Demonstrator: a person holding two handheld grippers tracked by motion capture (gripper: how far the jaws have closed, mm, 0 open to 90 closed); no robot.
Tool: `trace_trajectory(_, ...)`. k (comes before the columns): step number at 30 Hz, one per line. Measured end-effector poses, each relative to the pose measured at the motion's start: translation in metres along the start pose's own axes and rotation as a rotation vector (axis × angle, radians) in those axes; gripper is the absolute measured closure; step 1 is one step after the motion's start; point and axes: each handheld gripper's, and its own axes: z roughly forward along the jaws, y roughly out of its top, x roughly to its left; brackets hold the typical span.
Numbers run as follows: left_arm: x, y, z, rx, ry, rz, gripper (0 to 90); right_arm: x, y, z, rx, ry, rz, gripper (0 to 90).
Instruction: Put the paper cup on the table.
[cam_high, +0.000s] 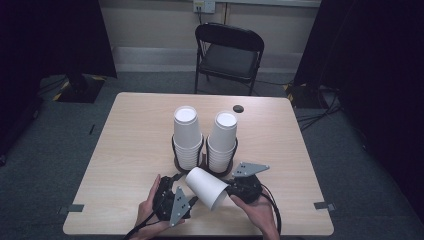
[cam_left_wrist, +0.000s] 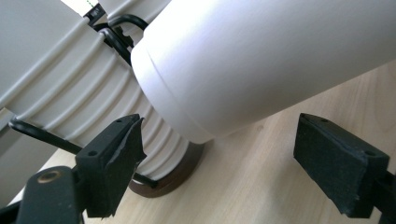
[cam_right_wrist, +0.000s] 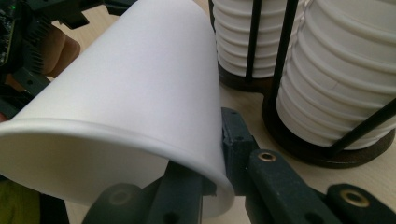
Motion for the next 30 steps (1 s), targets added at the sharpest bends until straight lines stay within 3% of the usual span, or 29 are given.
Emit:
trace_trajectory(4, -0.002, 0.002, 0.001, -0.004, 0.010, 0.009, 15.4, -0.001, 0.003, 0.003, 0.031, -0.003, 0.007, 86.0)
trace_trajectory(8, -0.008, 0.005, 0.003, 0.010, 0.017, 0.051, 14.9, -0.001, 0.006, 0.006, 0.049, 0.009, 0.016, 86.0)
trace_trajectory(11, -0.010, 0.006, 0.005, 0.011, 0.044, 0.062, 10.9, 0.000, 0.008, 0.008, 0.069, 0.014, 0.028, 86.0)
trace_trajectory(13, -0.009, 0.007, 0.005, 0.005, 0.049, 0.059, 10.6, -0.002, 0.009, 0.008, 0.073, 0.016, 0.050, 86.0)
trace_trajectory(26, -0.005, 0.007, 0.006, 0.008, 0.081, 0.051, 6.3, -0.003, 0.018, 0.010, 0.098, 0.030, 0.082, 85.9)
trace_trajectory(30, -0.007, 0.009, 0.005, 0.012, 0.077, 0.090, 6.0, -0.003, 0.019, 0.012, 0.101, 0.034, 0.082, 86.0)
